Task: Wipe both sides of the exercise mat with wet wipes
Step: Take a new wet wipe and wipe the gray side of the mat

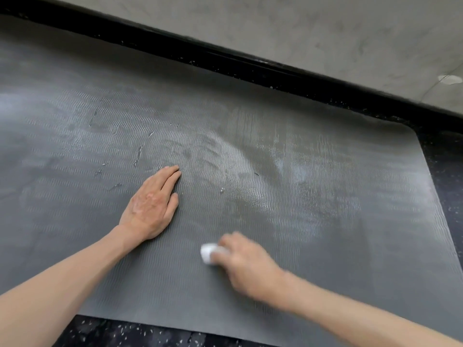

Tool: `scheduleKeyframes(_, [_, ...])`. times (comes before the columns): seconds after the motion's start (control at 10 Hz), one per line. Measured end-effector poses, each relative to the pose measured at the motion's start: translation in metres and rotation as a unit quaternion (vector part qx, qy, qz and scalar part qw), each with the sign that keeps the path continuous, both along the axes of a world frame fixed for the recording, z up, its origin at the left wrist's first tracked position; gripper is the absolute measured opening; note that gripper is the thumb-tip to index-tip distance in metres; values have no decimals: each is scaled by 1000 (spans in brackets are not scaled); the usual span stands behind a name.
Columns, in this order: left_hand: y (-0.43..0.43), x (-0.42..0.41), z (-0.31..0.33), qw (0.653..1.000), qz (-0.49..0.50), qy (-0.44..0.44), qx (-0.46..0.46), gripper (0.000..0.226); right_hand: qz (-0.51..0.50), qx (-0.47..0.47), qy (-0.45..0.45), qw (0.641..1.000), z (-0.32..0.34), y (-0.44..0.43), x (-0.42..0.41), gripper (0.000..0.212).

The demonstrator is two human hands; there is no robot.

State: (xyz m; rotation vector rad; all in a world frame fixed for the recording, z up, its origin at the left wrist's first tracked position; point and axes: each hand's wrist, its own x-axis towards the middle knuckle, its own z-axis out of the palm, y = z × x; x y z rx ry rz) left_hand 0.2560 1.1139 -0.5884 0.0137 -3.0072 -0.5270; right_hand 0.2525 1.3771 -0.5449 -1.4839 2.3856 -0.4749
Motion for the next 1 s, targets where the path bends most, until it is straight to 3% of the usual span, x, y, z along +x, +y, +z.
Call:
scheduleKeyframes(0.1, [0,-1,1,1000,-1,-3,-1,58,-88,-11,23,996,1,-10,-20,23])
scheduleKeyframes(0.2, [0,-1,2,1000,1,-3,0,57,-6,4,4,1000,6,2,0,26])
scheduleKeyframes(0.3, [0,0,1,1000,0,-5,-6,57,-63,-9,33,997,5,-1,-37,22])
scheduleKeyframes(0.4, [0,0,1,1000,-3,-4,-3,57,-209,-29,83,974,-1,-16,-103,25])
scheduleKeyframes(0.5, [0,-2,2,1000,-3,-4,-2,57,-245,-13,91,965,0,-18,-110,24])
scheduleKeyframes(0.6, [-1,0,3,1000,1,-5,-2,57,-166,-3,89,982,-1,-2,-84,22])
scheduleKeyframes(0.7, [-1,0,1,1000,-2,-2,-3,57,-158,4,110,981,-2,2,-117,25])
scheduleKeyframes(0.9, [-2,-3,1,1000,-7,2,10,56,-292,-13,110,950,4,-4,-153,27])
scheduleKeyframes(1.0, [-1,-2,2,1000,-4,6,15,56,-223,-1,78,972,10,9,-121,28])
